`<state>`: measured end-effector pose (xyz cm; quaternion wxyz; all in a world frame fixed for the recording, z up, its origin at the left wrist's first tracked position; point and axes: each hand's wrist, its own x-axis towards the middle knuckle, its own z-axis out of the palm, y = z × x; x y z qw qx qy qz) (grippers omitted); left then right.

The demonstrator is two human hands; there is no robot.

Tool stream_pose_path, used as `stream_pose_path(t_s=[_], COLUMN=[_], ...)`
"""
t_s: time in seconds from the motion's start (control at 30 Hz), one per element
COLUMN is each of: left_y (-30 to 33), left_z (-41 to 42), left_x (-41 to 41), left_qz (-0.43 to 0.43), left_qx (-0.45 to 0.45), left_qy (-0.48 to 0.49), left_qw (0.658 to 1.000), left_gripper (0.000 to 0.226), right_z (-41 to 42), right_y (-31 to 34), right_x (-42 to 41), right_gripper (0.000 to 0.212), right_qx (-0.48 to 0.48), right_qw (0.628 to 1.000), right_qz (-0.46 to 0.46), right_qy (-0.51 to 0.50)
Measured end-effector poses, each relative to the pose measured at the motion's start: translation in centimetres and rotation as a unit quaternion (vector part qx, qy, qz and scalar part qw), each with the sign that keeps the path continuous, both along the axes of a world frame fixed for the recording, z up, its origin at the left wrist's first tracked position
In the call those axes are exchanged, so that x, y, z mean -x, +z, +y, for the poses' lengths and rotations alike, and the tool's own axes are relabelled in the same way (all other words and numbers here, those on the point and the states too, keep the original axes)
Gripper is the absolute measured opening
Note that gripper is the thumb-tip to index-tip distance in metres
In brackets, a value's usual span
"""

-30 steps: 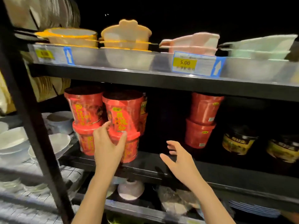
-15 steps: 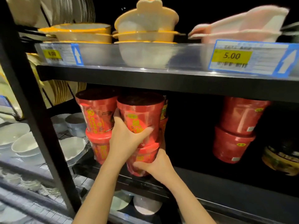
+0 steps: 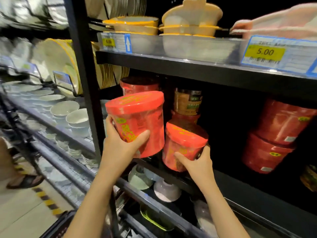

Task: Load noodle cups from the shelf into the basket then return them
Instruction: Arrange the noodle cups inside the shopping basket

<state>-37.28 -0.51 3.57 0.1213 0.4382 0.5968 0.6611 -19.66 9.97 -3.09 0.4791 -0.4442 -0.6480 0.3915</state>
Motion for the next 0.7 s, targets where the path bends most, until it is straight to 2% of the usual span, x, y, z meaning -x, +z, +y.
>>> stream_pose_path(t_s=[0.1, 0.2, 0.33, 0.43, 0.5, 0.6, 0.7], left_y=[-1.4, -3.8, -8.0, -11.6, -14.5, -18.8, -22.7], left_z=[-4.1, -8.3, -13.9, -18.2, -21.0, -24.9, -27.9], left_x=[0.4, 1.0, 1.8, 2.3, 2.6, 3.0, 3.9], left_qz=[-0.014, -0.03, -0.064, -0.098, -0.132, -0.204, -0.249], left_qx=[0.011, 0.023, 0.057, 0.102, 0.15, 0.185, 0.229], left_qy=[0.049, 0.109, 0.181, 0.229, 0.261, 0.293, 0.326], left_qw=[0.999, 0.993, 0.98, 0.963, 0.945, 0.916, 0.883], left_gripper=[0.11, 0.113, 0.109, 0.105, 0.111, 0.12, 0.124], right_z=[-2.4, -5.5, -9.6, -12.3, -13.9, -15.7, -16.6], right_y=[0.8, 0.6, -2.3, -5.9, -8.8, -12.8, -15.9], right_x=[-0.7, -0.2, 1.3, 2.8, 3.8, 5.4, 7.8], right_gripper=[0.088, 0.101, 0.083, 0.08, 0.09, 0.106, 0.14], right_qx=[-0.019, 0.002, 0.065, 0.143, 0.202, 0.237, 0.268], right_qw=[0.999, 0.993, 0.973, 0.954, 0.935, 0.92, 0.903], right_qz=[0.025, 0.044, 0.061, 0.068, 0.057, 0.012, -0.042], right_qy=[0.043, 0.111, 0.213, 0.253, 0.286, 0.311, 0.332])
